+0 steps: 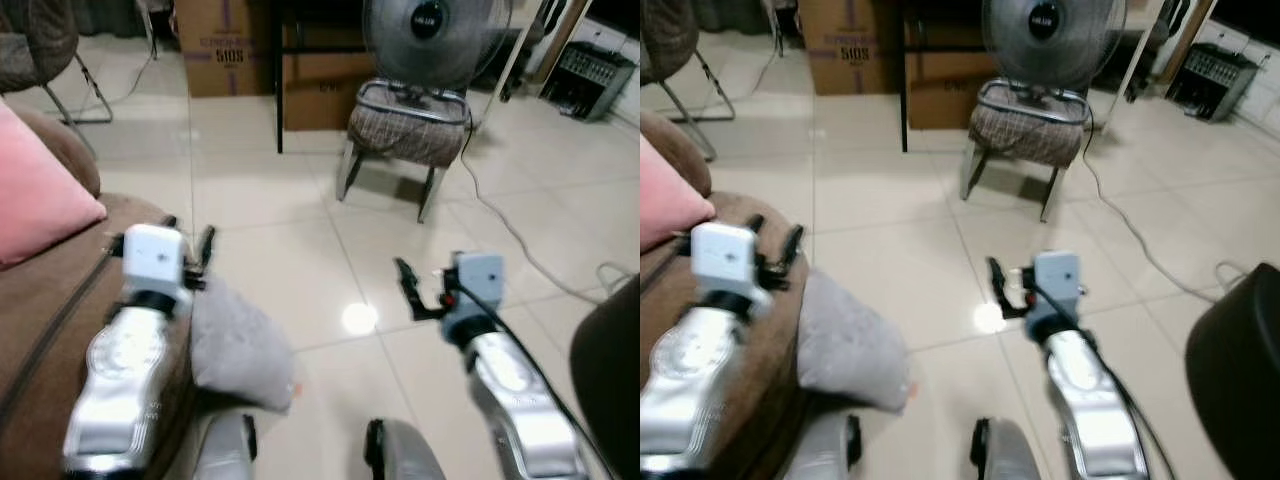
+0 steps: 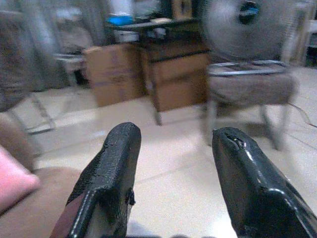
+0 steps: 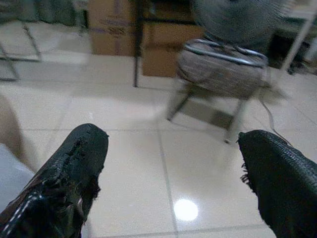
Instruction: Move the pillow to the sofa from floor
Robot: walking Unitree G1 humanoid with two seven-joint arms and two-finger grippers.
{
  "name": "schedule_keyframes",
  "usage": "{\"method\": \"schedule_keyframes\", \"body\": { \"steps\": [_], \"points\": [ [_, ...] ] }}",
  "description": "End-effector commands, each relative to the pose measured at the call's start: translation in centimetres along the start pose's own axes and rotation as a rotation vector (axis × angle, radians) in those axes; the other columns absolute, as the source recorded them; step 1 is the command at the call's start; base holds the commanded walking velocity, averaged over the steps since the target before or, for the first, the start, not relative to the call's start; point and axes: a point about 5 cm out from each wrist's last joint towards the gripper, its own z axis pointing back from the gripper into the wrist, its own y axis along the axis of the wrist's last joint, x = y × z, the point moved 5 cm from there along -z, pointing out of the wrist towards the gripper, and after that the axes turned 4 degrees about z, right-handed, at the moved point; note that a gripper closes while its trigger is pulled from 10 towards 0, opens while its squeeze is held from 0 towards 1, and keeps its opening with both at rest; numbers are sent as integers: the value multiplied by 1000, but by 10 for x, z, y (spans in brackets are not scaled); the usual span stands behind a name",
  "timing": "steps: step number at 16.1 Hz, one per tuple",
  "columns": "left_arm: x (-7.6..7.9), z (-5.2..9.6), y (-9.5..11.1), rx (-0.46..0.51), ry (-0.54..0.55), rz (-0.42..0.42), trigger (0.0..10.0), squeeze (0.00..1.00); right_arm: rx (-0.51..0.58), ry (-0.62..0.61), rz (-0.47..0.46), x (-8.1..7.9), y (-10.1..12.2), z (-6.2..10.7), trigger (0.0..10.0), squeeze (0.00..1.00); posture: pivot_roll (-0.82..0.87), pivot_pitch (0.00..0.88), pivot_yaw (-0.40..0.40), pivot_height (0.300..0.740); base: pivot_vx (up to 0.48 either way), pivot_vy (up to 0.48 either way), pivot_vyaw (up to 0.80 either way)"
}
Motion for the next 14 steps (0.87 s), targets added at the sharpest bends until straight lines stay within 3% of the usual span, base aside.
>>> {"method": "schedule_keyframes", "body": {
  "steps": [1, 14],
  "points": [
    [-4, 0, 2, 2, 9, -19, 10000, 0, 9, -11, -5, 3, 2, -1, 10000, 0, 54, 0, -45, 620, 289, 0, 0],
    [-2, 3, 0, -4, 3, -14, 10000, 0, 4, 2, -6, 1, 0, 1, 10000, 0, 50, 0, -45, 620, 286, 0, 0]
  ]
}}
